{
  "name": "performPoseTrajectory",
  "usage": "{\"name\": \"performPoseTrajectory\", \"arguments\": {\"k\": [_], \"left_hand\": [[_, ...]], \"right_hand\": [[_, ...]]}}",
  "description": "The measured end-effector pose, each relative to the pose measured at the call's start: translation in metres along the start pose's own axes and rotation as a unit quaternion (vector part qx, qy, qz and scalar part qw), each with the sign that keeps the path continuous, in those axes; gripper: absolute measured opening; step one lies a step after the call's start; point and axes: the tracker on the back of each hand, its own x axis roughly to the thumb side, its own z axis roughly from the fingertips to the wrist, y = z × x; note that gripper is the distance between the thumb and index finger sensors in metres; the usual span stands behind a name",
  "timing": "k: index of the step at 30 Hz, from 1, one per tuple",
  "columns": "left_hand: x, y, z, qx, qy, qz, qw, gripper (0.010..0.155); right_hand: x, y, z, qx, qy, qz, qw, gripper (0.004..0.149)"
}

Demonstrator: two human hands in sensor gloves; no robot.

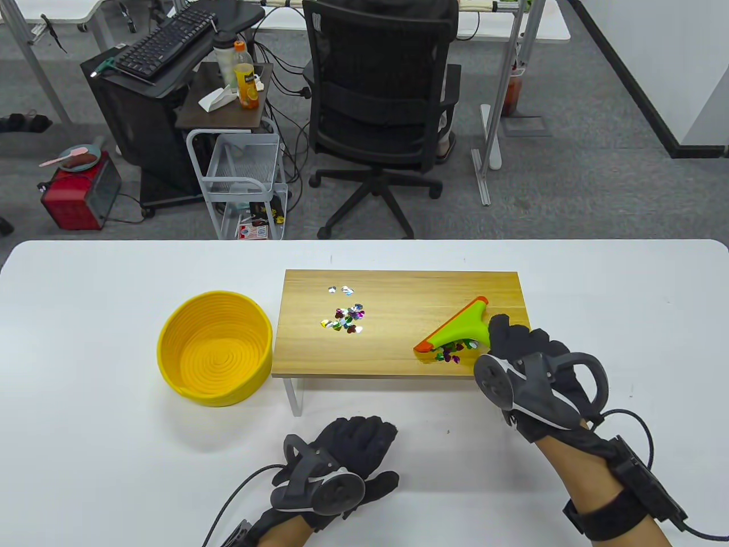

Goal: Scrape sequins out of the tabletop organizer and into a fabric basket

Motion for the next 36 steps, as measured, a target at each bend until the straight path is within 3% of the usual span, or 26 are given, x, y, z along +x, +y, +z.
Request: {"name": "performPoseTrajectory", "arguments": {"k": [10,18,23,36], "left_hand": [[0.001,-0.001,0.0,-0.003,-0.001,-0.001,1.0,0.077],[0.002,-0.001,-0.001,-0.004,-0.002,-0.002,1.0,0.077],[0.001,-0.001,-0.001,-0.004,-0.002,-0.002,1.0,0.077],[0.0,0.001,0.0,0.0,-0.001,-0.003,1.0,0.077]], "right_hand": [[-0.004,-0.002,0.026,-0.011,0.004,-0.01,1.0,0.06],[-0.006,-0.012,0.024,-0.051,0.002,-0.033,0.998,0.061],[0.011,-0.023,0.003,-0.059,-0.022,-0.04,0.997,0.061],[0.1,-0.05,-0.076,-0.05,-0.122,-0.039,0.991,0.061]]}}
